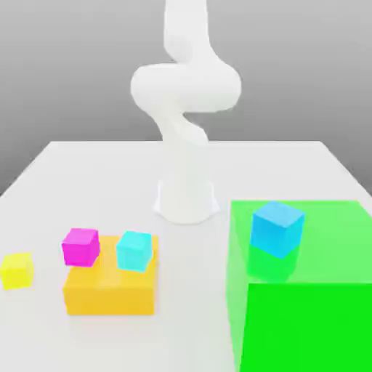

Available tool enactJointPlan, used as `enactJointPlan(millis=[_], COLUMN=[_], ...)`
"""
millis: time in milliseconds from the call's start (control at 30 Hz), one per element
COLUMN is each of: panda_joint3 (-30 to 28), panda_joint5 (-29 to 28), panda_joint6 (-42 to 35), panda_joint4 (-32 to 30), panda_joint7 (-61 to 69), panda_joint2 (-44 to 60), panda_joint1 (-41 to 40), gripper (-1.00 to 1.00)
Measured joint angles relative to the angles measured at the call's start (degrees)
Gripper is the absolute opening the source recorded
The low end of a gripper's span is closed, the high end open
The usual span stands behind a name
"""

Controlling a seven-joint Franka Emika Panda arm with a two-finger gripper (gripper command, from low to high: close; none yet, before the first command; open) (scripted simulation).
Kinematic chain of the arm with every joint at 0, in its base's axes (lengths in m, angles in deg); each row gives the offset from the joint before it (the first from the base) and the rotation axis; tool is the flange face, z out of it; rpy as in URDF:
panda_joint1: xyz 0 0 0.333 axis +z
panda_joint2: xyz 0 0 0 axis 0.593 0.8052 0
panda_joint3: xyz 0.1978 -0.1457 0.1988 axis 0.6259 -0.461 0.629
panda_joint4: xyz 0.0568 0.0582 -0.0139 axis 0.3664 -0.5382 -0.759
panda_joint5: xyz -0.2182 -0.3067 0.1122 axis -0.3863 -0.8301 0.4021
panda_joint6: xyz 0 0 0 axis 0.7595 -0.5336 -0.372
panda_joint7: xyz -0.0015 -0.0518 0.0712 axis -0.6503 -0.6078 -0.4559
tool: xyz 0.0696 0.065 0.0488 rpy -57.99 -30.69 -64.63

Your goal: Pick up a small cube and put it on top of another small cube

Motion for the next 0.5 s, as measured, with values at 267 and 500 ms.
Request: enactJointPlan(millis=[267, 500], panda_joint3=[-8.02, -14.72], panda_joint5=[2.92, 6.29], panda_joint6=[7.67, 14.2], panda_joint4=[-4.62, -8.56], panda_joint7=[-5.89, -10.31], panda_joint2=[16.89, 31.43], panda_joint1=[-6.53, -12.4], gripper=[0.0, 0.0])
